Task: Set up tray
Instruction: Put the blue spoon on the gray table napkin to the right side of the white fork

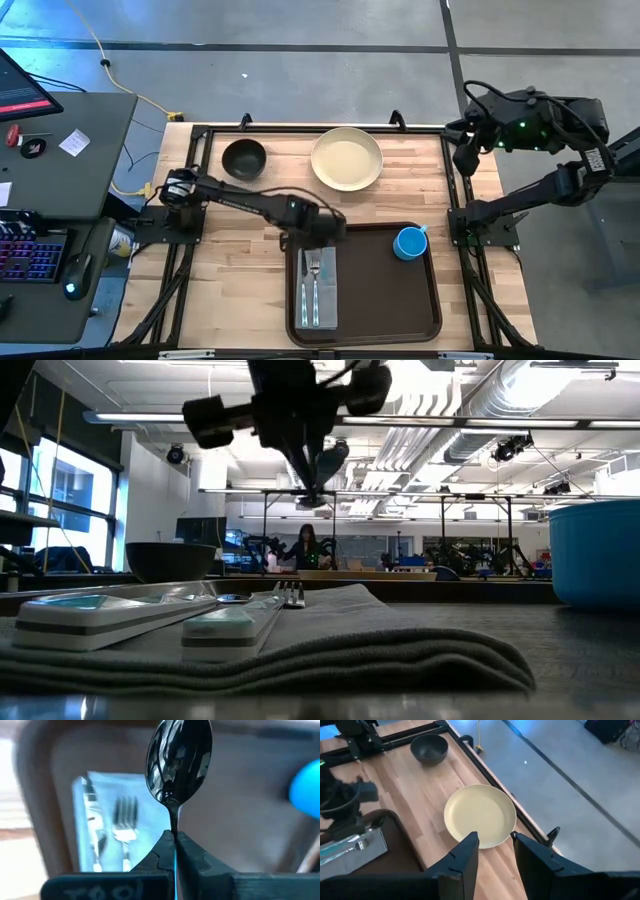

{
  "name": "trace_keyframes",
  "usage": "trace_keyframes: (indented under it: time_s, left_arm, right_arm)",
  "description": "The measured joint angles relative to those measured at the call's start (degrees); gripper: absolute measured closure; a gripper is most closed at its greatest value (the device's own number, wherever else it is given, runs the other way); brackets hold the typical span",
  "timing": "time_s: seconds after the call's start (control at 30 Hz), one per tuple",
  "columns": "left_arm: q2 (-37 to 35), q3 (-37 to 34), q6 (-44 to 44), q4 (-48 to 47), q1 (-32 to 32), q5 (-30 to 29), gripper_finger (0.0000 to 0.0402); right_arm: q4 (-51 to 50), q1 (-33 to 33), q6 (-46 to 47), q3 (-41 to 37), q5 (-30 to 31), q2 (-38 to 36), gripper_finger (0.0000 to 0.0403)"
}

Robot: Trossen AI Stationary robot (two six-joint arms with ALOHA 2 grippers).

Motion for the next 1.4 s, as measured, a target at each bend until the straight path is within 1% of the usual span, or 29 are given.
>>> trace_keyframes:
  time_s: [0.13,0.2,0.27,0.33,0.4,0.47,0.57,0.63,0.7,0.77,0.83,0.9,0.97,1.03,1.2,1.4]
  left_arm:
    - [1.7,-0.1,-1.1,1.1,-3.3,-1.7,0.036]
    - [2.7,0.1,-1.7,4.1,-4.5,-1.5,0.036]
    - [3.3,-0.1,-1.6,3.9,-5.8,-1.6,0.0359]
    - [4.7,0.2,-2.0,7.9,-7.0,-2.0,0.0359]
    - [5.3,-0.2,-1.8,7.2,-7.9,-2.0,0.0359]
    - [6.4,0.1,-2.0,10.7,-8.7,-2.0,0.0358]
    - [7.5,-0.2,-2.1,9.4,-9.4,-2.1,0.0358]
    - [8.9,0.2,-2.1,12.4,-9.4,-1.6,0.0358]
    - [9.3,-0.3,-2.1,9.9,-9.2,-1.4,0.0358]
    - [10.3,0.2,-2.4,14.6,-9.1,-1.4,0.0358]
    - [10.4,-0.2,-2.1,12.6,-9.1,-1.4,0.0358]
    - [11.4,0.1,-2.4,15.7,-9.1,-1.4,0.0358]
    - [11.6,-0.2,-2.5,13.8,-9.1,-0.8,0.0358]
    - [11.6,-0.1,-2.6,14.4,-9.1,-0.2,0.0358]
    - [11.5,-0.1,-2.7,11.9,-9.1,-0.1,0.0358]
    - [11.5,-0.1,-3.6,12.0,-9.1,0.3,0.0358]
  right_arm:
    - [-0.5,0.0,3.9,0.0,-1.9,0.1,0.0286]
    - [-0.5,0.0,5.6,0.0,-3.7,0.1,0.0286]
    - [-0.5,0.0,6.9,0.0,-5.3,0.1,0.0286]
    - [-0.5,0.0,8.0,0.0,-7.1,0.0,0.0286]
    - [-0.6,0.0,10.0,0.0,-8.5,0.1,0.0286]
    - [-0.5,0.0,11.8,0.0,-9.7,0.1,0.0286]
    - [-0.5,0.0,12.9,0.0,-10.3,0.4,0.0286]
    - [-0.5,0.0,13.1,0.0,-10.3,0.7,0.0286]
    - [-0.4,0.0,13.1,0.0,-10.5,0.9,0.0286]
    - [-0.4,0.0,12.6,0.0,-11.2,1.3,0.0286]
    - [-0.5,0.0,12.0,0.0,-12.0,1.6,0.0286]
    - [-0.5,0.0,11.9,0.0,-13.4,1.7,0.0286]
    - [-0.5,0.0,11.9,0.0,-13.8,1.9,0.0286]
    - [-0.5,0.0,11.6,0.0,-13.7,1.9,0.0286]
    - [-0.5,0.0,10.2,0.0,-12.8,1.9,0.0286]
    - [-0.5,0.0,9.2,0.0,-12.7,1.9,0.0286]
